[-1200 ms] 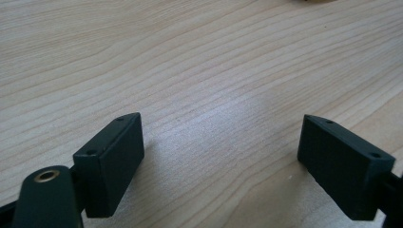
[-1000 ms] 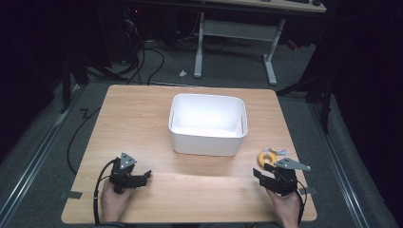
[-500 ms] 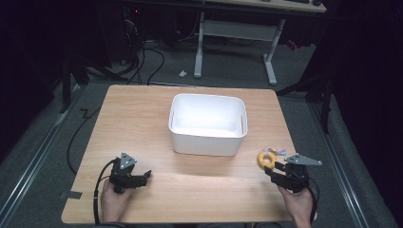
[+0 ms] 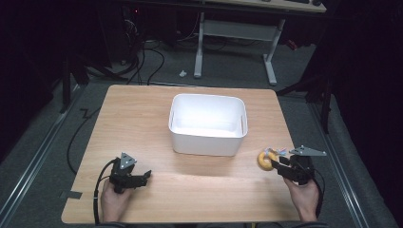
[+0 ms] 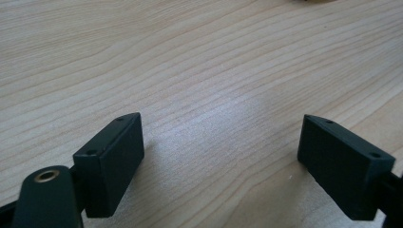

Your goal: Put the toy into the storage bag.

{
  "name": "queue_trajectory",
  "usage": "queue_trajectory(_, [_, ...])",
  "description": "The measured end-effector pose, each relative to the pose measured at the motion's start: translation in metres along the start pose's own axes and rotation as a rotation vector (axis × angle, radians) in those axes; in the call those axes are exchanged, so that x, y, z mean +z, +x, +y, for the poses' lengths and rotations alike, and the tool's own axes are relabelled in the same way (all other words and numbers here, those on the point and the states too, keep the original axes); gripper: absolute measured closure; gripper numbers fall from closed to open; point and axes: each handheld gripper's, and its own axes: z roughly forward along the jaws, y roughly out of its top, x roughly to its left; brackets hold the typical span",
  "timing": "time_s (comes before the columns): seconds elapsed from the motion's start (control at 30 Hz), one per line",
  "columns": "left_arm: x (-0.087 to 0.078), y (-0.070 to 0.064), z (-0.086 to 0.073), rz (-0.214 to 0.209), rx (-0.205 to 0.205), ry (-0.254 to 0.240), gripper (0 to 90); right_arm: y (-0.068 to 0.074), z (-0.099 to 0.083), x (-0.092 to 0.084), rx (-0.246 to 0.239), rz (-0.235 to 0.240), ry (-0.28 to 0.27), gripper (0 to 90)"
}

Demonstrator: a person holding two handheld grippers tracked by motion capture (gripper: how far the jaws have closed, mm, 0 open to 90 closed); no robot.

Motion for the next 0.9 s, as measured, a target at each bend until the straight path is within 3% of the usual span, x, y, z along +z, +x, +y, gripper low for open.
queue_trajectory(0.47, [0.000,0.000,0.000,0.000,0.000,0.000,15.9,-0.014,0.019,0.016,-0.010,-0.033,0.086,63.5])
queue_trajectory(0.9, [0.000,0.000,0.000,0.000,0.000,0.000,15.9,-0.019,0.026,0.042,-0.023,-0.055,0.201,63.1])
